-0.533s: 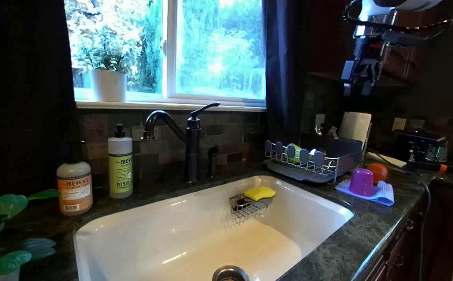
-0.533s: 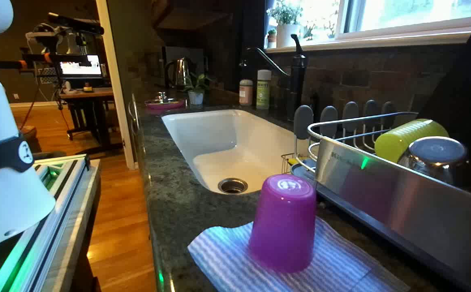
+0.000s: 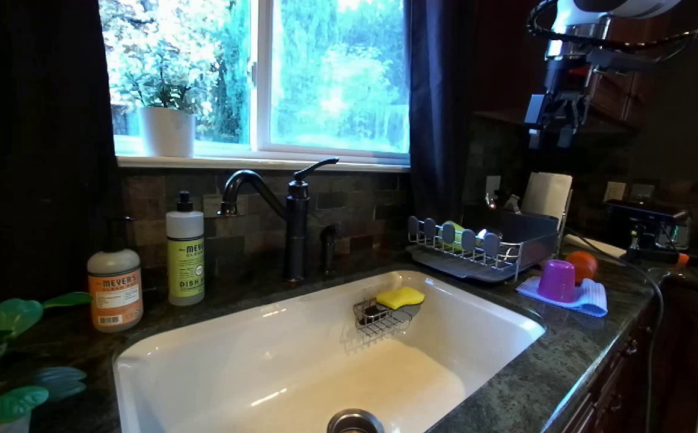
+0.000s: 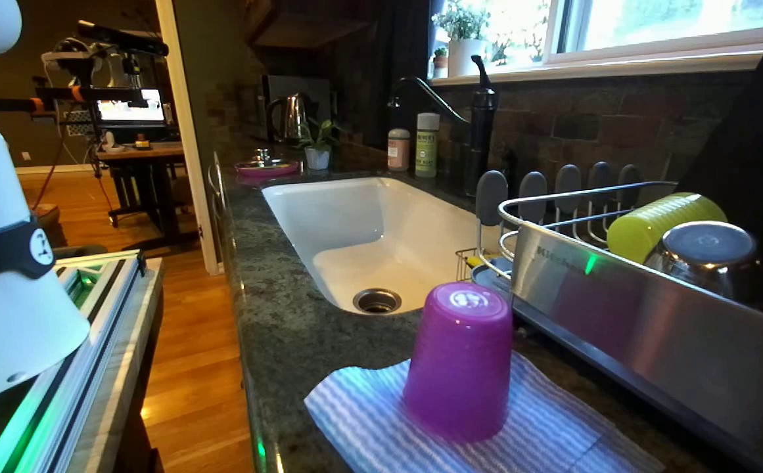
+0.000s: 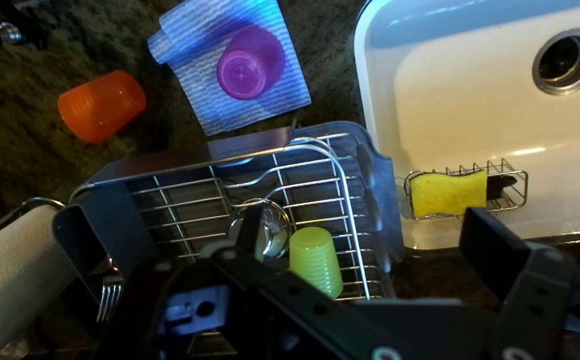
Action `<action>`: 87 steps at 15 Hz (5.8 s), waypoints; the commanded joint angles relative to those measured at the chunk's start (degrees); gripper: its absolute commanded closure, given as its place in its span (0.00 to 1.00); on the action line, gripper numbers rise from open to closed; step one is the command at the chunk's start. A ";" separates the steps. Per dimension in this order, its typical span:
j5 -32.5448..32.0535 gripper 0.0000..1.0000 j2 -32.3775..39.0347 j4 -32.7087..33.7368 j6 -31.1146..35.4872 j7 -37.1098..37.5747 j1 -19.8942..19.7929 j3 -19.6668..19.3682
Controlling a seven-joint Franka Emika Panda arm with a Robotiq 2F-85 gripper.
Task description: Move the yellow cup on the drying rack and place it next to the purple cup
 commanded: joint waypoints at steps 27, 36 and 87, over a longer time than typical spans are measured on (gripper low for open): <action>13.46 0.00 54.83 42.46 -11.00 -25.68 -13.47 -6.71; 13.58 0.00 55.38 47.64 -21.41 -34.59 -13.65 -3.75; 27.84 0.00 78.71 67.55 -11.49 -34.75 -16.53 0.00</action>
